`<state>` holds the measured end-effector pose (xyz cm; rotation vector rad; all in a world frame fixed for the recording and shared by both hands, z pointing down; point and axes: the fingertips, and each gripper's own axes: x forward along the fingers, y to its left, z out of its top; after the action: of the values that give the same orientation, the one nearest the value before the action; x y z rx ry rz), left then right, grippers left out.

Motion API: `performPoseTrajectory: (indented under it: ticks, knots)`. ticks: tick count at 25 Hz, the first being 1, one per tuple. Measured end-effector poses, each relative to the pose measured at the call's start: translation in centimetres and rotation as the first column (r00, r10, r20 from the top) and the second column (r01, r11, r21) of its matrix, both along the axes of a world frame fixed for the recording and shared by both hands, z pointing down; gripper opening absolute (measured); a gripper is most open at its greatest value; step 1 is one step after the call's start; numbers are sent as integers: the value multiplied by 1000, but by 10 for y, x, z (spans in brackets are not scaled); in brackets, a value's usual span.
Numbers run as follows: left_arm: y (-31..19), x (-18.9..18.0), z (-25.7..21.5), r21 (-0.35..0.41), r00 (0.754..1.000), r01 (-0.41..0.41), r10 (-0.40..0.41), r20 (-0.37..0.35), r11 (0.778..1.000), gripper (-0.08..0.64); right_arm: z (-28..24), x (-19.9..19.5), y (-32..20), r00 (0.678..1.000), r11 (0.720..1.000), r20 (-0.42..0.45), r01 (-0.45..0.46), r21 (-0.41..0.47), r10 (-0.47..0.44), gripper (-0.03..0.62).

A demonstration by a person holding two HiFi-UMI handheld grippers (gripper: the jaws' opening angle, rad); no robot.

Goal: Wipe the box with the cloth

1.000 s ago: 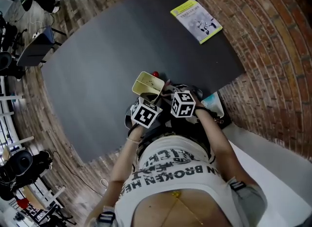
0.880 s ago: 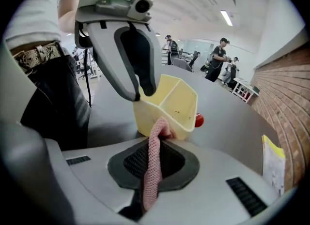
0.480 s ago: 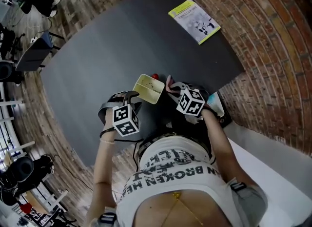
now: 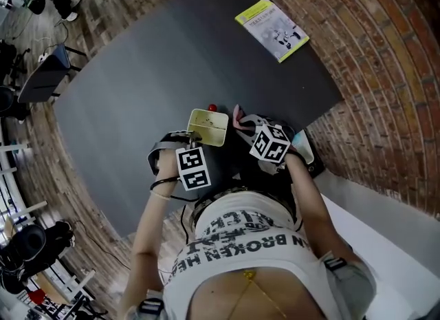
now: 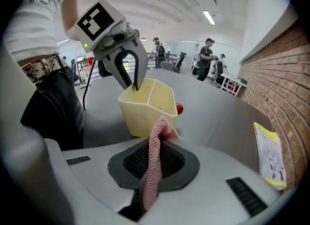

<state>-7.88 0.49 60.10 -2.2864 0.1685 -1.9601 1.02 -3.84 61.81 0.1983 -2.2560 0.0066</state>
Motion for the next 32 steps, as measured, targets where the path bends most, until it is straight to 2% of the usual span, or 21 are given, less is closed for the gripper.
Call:
performPoseTrajectory:
  ticks: [3,7,11,14,17,32]
  knots:
    - [11,10,-1,-51,997,58,-60,-55,997,26,-2,-3,-9,1000,1000,3,25,19,-25,17]
    - [18,20,-1,-112,976,138,-154,-153,984,20,2,-13,-18,992,991,-30,125,46,-123,17]
    - [18,21,-1,-136,968,149,-173,-184,979,18,8,-29,-21,970,970,-52,239,52,-237,17]
    - [17,20,-1,-157,965,149,-178,-192,976,17,10,-34,-21,954,953,-83,295,69,-289,18]
    - [17,18,-2,-166,964,149,-181,-194,975,18,8,-36,-19,949,948,-90,309,81,-302,18]
    - [15,15,2,-165,968,158,-186,-167,974,18,3,-32,12,955,955,-67,292,55,-289,18]
